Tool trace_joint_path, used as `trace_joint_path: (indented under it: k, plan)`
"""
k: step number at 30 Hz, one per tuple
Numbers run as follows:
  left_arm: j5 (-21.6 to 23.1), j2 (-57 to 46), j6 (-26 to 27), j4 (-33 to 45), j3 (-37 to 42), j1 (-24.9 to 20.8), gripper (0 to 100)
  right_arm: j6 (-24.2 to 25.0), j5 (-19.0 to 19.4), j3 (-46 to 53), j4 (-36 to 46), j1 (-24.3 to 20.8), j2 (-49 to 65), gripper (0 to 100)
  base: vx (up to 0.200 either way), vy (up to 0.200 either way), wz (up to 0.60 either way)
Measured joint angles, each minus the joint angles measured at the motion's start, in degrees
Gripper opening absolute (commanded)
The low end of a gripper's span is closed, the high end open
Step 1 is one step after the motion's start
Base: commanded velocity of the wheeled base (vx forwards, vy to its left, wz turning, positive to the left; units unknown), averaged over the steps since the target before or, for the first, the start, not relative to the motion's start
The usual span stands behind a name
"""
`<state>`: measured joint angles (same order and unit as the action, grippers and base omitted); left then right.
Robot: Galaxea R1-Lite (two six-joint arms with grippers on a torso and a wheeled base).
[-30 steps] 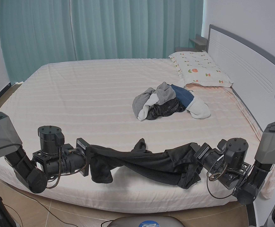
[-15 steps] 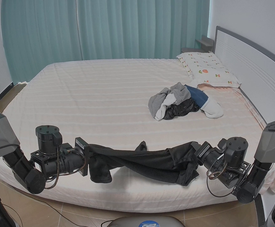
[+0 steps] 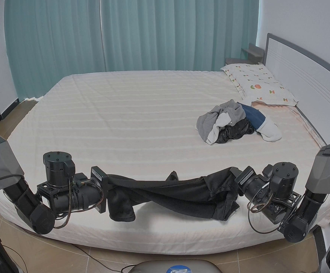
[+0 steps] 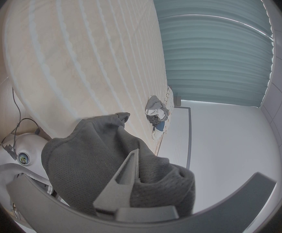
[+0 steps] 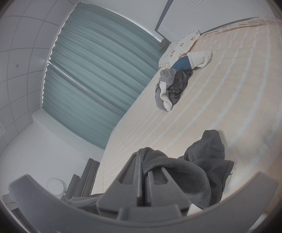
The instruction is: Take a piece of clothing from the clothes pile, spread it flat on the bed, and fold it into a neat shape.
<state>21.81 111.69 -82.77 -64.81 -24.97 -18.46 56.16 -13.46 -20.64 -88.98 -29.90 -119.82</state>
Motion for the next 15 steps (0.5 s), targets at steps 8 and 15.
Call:
trace_joint_path:
  k: [8,15]
  plan:
    - [-0.02,0.00,0.01,-0.04,0.09,-0.11,0,-0.06,-0.09,-0.02,-0.02,-0.09,0.34,0,0.000,0.200,0.00]
    - [0.00,0.00,0.09,-0.04,0.09,-0.11,0,-0.09,-0.13,-0.02,0.00,-0.13,0.50,0,0.000,0.200,0.00]
